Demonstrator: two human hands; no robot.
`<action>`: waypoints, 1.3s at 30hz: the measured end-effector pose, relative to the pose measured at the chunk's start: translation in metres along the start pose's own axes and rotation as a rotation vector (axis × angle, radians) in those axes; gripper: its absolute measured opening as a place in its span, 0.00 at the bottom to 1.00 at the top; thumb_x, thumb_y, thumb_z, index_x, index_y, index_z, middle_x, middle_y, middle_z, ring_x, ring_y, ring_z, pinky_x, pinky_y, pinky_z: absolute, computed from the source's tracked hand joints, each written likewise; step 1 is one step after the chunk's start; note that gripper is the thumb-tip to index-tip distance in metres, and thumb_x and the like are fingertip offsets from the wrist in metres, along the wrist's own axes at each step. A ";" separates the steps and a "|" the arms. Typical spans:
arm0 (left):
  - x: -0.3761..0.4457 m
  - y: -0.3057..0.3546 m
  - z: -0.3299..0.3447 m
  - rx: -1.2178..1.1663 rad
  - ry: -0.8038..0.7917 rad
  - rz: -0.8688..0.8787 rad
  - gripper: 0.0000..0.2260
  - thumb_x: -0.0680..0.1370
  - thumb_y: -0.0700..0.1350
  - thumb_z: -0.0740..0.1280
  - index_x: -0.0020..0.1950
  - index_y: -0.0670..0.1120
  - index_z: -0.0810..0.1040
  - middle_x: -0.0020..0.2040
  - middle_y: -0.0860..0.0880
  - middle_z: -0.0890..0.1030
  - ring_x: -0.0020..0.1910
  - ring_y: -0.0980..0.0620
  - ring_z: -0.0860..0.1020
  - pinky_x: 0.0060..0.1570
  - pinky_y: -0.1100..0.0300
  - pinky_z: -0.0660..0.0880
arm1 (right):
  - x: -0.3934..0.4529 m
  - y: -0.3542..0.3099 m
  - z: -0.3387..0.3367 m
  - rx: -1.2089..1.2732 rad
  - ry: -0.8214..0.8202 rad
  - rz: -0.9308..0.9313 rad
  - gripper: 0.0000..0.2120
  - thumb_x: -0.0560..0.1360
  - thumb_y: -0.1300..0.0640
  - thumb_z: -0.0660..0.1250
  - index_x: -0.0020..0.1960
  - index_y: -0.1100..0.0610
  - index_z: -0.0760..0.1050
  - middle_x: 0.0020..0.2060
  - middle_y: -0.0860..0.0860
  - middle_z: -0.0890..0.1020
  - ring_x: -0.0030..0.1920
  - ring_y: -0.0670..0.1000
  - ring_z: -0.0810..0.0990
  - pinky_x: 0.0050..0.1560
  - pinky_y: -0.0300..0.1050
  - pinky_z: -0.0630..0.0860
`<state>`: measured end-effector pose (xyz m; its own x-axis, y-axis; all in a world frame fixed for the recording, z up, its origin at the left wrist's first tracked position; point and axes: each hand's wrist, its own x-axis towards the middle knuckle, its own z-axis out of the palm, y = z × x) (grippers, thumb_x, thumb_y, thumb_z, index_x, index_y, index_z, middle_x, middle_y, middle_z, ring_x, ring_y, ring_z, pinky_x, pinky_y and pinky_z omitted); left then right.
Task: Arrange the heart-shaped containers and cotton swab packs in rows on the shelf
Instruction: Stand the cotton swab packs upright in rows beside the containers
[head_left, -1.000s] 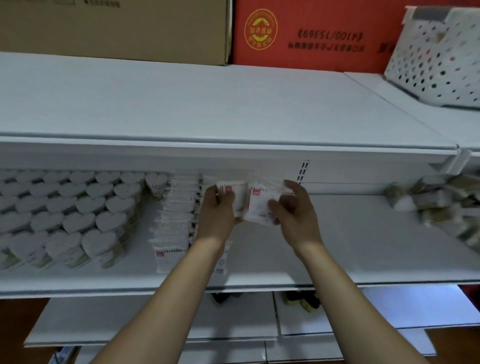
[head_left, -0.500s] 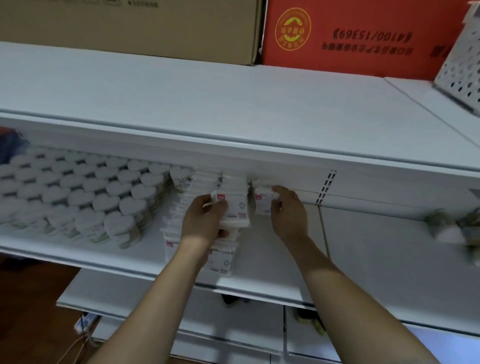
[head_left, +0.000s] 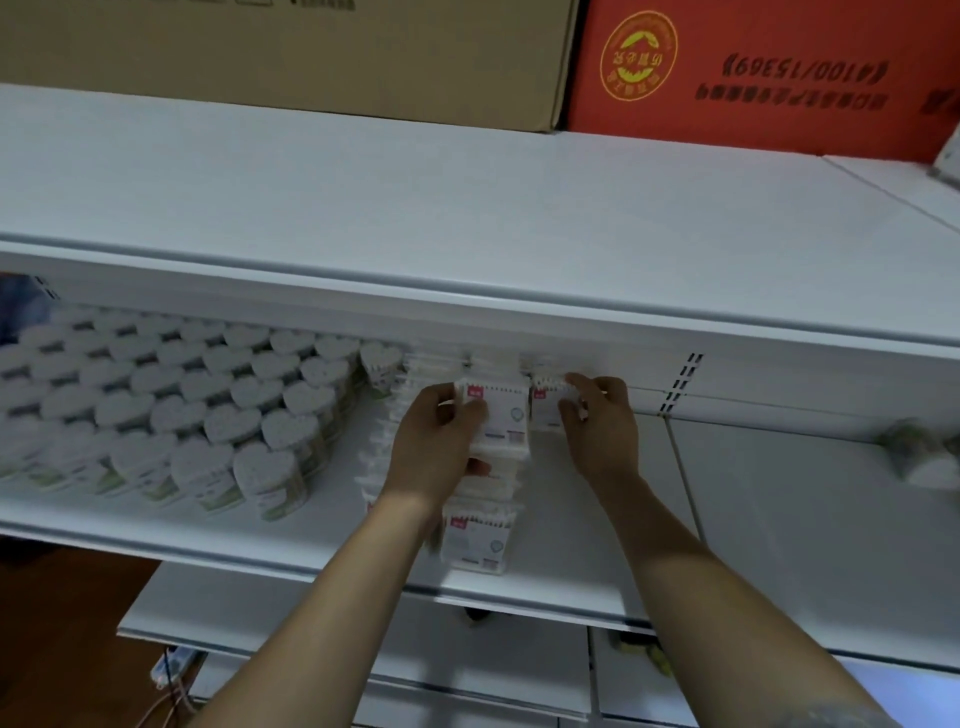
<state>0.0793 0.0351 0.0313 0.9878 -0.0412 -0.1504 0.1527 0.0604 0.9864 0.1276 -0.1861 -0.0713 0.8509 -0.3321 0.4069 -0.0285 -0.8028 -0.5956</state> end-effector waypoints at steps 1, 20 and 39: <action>0.001 0.000 0.000 0.000 -0.006 0.002 0.10 0.80 0.44 0.68 0.61 0.47 0.75 0.53 0.50 0.80 0.48 0.51 0.80 0.33 0.62 0.78 | 0.000 0.000 0.000 -0.010 -0.004 -0.001 0.17 0.77 0.58 0.68 0.66 0.52 0.77 0.60 0.57 0.73 0.49 0.59 0.80 0.47 0.52 0.80; 0.008 0.001 0.046 0.496 -0.176 0.254 0.22 0.81 0.47 0.66 0.75 0.52 0.67 0.58 0.54 0.79 0.55 0.55 0.77 0.49 0.64 0.70 | -0.044 -0.043 -0.084 0.416 -0.058 -0.111 0.19 0.76 0.61 0.71 0.65 0.48 0.78 0.51 0.49 0.81 0.44 0.48 0.82 0.47 0.47 0.81; 0.031 -0.030 0.009 1.451 -0.289 0.536 0.22 0.84 0.50 0.54 0.78 0.45 0.64 0.79 0.45 0.62 0.79 0.42 0.56 0.77 0.45 0.52 | -0.017 0.003 -0.010 -0.237 0.102 -0.264 0.13 0.71 0.61 0.73 0.56 0.57 0.81 0.59 0.60 0.76 0.58 0.64 0.76 0.51 0.56 0.79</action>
<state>0.1049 0.0230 -0.0020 0.8495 -0.5224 0.0736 -0.5270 -0.8339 0.1640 0.1082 -0.1879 -0.0730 0.7887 -0.1363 0.5995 0.0544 -0.9559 -0.2887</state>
